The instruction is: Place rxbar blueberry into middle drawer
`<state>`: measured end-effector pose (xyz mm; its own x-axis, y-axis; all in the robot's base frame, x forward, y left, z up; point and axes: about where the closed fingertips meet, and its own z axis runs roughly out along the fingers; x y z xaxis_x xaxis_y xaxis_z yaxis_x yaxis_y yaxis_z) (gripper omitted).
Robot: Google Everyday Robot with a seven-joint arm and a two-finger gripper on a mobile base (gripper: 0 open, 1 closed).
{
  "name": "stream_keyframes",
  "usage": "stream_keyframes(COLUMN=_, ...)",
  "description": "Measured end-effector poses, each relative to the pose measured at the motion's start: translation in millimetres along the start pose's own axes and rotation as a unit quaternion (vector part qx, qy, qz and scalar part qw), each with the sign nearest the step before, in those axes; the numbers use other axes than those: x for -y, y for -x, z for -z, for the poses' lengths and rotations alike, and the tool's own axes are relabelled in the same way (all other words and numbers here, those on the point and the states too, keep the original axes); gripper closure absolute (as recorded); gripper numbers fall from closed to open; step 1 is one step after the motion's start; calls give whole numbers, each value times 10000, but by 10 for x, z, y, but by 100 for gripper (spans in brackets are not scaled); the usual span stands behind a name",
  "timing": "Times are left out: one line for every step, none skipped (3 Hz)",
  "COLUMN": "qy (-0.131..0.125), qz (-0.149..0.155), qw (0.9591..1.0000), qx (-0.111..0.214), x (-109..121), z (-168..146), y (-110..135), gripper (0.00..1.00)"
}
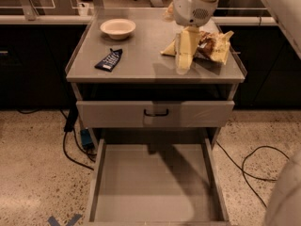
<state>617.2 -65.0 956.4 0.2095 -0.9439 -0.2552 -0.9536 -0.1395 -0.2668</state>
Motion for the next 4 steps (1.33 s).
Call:
stream_keyframes(qy=-19, qz=500, qw=9987, qx=54, x=370, z=-157, y=182, gripper=0)
stream_keyframes(qy=-26, qz=900, qw=9958, qx=175, x=683, z=-323, y=410, gripper=0)
stream_keyframes(qy=72, qz=1368, qw=9891, qx=545, x=920, z=-623, y=762, gripper=0)
stream_keyframes(qy=143, qz=1729, qw=9815, qx=814, x=1066, z=-890, y=1083, gripper=0)
